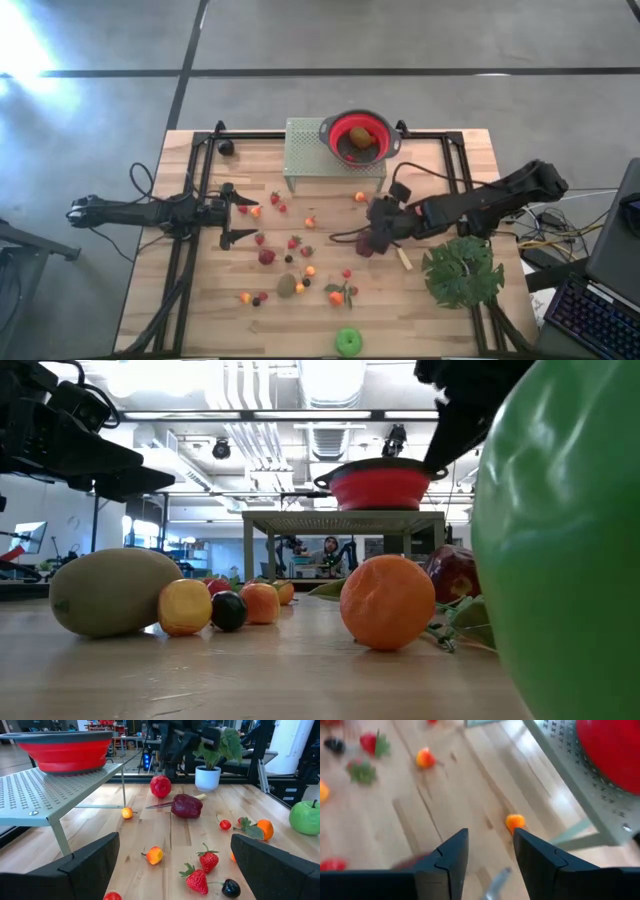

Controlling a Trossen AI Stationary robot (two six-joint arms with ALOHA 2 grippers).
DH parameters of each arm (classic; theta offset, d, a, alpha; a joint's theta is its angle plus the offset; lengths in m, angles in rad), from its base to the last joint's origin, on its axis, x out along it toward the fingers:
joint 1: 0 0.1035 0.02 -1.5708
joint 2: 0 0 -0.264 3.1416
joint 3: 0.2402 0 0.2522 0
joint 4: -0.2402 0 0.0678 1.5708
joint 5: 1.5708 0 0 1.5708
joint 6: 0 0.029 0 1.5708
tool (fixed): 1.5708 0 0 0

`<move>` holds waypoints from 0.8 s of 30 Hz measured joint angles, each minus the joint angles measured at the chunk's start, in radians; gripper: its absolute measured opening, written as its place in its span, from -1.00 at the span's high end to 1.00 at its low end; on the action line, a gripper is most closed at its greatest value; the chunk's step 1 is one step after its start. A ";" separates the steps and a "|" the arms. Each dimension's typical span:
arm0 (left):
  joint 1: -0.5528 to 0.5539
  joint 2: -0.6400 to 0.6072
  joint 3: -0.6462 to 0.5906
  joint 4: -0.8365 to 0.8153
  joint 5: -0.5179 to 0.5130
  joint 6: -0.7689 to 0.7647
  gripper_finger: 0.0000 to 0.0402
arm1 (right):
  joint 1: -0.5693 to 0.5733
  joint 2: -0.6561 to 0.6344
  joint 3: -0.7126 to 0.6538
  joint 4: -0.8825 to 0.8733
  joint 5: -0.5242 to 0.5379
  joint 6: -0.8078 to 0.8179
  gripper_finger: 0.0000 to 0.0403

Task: Pick & Place Fruit
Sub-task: Put the orange peach into the black strainer bowl on the shelf

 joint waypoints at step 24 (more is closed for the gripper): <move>0.000 0.000 0.000 0.000 0.000 0.000 -0.93 | -0.020 0.064 -0.247 0.515 0.149 0.214 0.21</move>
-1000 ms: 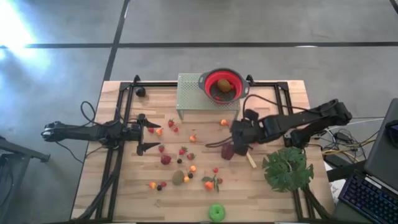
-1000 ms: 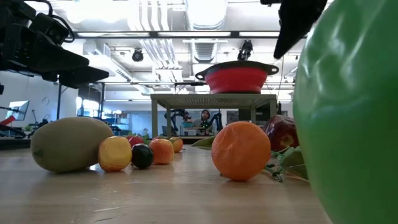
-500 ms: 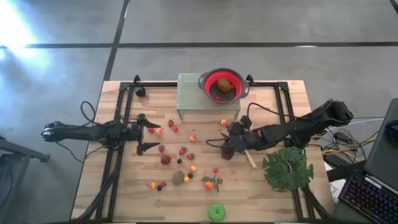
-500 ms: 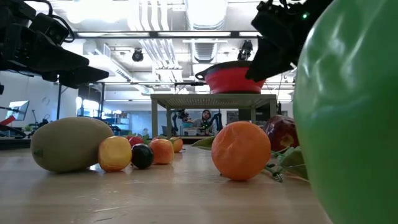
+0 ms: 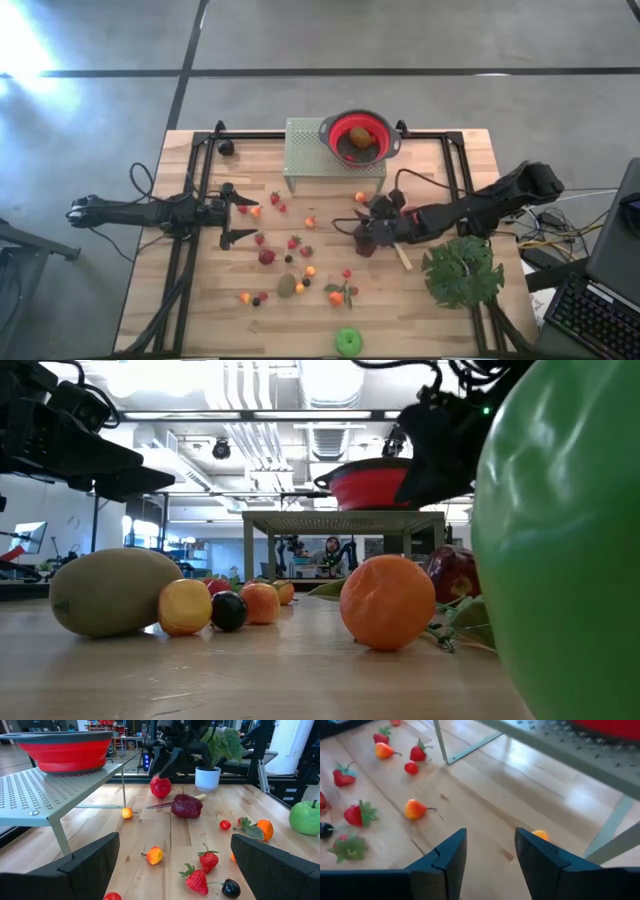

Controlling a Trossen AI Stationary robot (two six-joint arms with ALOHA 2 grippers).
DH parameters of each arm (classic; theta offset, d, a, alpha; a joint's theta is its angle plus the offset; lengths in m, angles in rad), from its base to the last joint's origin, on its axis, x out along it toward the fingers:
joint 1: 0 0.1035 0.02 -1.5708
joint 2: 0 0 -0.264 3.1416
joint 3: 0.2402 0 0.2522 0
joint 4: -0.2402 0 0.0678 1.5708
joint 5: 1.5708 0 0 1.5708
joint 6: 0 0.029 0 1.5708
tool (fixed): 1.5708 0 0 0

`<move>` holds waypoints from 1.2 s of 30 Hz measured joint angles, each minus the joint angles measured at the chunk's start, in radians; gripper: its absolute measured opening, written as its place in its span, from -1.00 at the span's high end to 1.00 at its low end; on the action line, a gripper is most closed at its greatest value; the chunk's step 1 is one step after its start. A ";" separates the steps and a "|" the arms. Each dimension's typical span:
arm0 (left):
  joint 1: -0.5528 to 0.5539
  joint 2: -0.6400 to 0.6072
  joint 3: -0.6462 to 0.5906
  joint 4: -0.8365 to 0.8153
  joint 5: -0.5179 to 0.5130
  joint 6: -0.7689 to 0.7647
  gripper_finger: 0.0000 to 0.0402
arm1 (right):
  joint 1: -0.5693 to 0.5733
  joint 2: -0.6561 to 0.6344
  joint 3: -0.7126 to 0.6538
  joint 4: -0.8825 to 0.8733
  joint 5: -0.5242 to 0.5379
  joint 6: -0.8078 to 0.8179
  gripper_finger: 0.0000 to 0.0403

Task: Pick & Place Fruit
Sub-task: Put the orange peach into the black strainer bowl on the shelf

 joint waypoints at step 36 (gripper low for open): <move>0.000 0.005 0.000 -0.002 0.000 0.000 -0.93 | -0.158 0.331 0.208 -0.224 -0.063 0.138 -0.25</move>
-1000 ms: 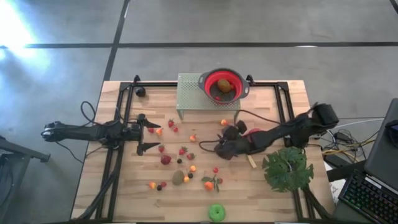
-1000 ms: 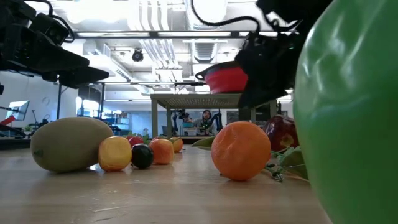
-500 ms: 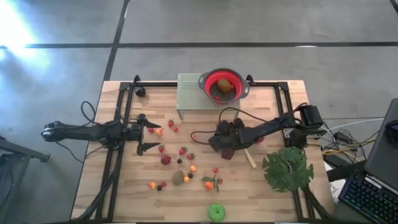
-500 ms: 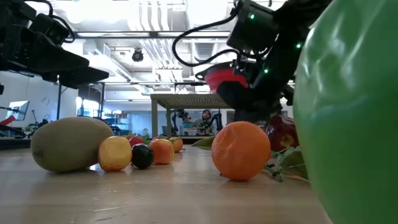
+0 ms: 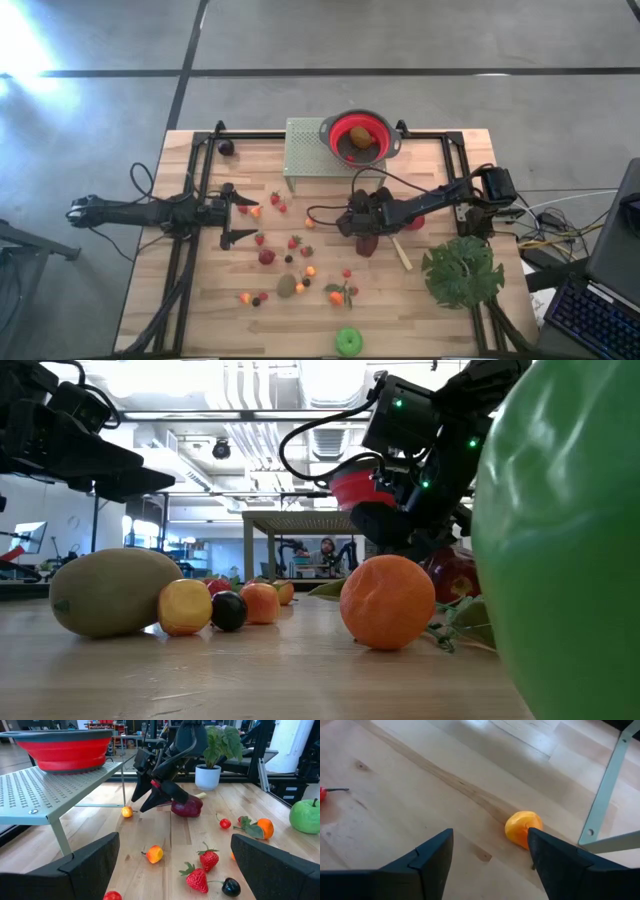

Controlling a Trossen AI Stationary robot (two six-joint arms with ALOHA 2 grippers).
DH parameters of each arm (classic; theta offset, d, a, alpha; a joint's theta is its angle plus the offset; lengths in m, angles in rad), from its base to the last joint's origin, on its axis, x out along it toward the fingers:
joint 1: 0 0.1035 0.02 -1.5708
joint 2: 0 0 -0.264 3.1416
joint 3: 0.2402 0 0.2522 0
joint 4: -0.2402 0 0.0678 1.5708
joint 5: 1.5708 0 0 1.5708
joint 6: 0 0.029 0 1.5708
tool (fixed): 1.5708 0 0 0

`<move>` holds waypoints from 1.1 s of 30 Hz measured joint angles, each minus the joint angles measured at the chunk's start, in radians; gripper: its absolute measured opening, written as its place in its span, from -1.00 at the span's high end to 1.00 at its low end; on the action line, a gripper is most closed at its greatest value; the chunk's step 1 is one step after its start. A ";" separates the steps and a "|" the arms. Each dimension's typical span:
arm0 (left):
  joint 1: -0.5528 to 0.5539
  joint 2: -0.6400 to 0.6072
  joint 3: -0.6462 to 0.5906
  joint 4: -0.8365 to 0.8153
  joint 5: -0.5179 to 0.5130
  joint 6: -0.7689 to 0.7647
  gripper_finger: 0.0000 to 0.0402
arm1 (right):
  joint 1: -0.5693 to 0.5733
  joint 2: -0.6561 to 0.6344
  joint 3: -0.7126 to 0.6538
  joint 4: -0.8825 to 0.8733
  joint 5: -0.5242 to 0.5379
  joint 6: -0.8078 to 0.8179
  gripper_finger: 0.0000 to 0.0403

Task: Pick & Place Fruit
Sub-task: Put the orange peach into the black strainer bowl on the shelf

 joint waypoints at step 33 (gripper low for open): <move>0.000 0.000 0.000 0.000 0.000 0.000 -0.93 | -0.102 0.001 -0.087 0.113 -0.061 -0.073 -0.64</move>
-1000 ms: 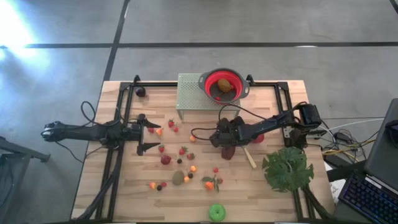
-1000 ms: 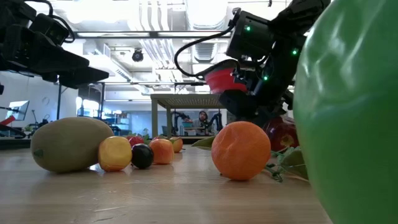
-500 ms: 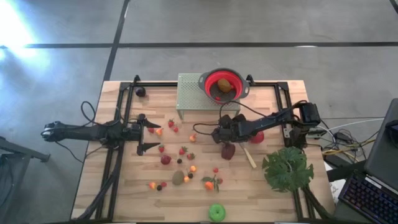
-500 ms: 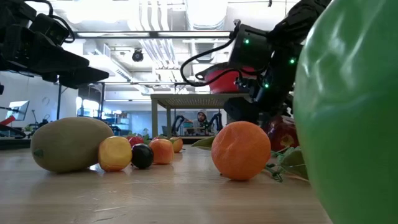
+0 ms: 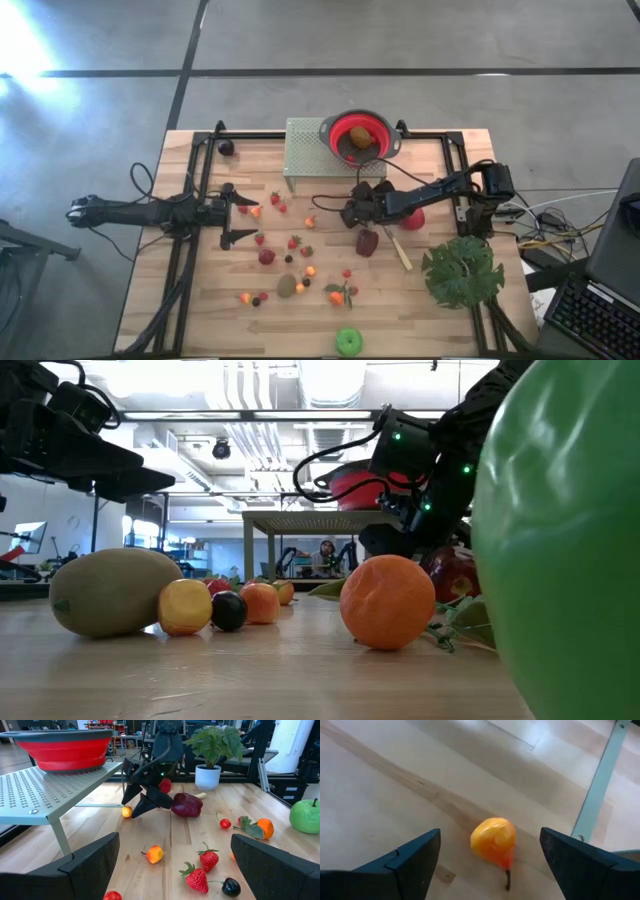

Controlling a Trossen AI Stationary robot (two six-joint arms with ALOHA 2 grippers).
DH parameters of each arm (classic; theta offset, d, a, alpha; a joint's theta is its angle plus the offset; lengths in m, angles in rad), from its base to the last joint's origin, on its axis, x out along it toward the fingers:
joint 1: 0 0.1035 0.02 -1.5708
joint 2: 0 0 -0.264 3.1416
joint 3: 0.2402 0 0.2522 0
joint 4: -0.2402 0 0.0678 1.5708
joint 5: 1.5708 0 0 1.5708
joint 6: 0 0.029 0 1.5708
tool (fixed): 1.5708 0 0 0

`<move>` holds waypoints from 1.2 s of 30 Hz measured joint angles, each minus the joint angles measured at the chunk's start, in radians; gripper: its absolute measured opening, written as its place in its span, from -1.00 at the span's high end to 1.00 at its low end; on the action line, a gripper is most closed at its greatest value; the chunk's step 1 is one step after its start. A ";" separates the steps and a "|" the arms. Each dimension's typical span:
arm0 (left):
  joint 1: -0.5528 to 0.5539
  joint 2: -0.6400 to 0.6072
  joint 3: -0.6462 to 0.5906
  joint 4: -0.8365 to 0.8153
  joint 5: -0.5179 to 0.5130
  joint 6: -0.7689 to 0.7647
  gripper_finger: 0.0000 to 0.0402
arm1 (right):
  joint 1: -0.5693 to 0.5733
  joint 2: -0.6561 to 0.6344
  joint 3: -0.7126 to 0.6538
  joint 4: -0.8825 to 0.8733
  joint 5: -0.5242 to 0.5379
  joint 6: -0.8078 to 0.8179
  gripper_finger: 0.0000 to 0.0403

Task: Pick & Place Fruit
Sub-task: Put the orange peach into the black strainer bowl on the shelf

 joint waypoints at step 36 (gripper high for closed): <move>0.000 0.000 0.000 0.000 0.000 0.000 -0.93 | -0.016 -0.001 -0.083 0.151 -0.094 -0.075 0.51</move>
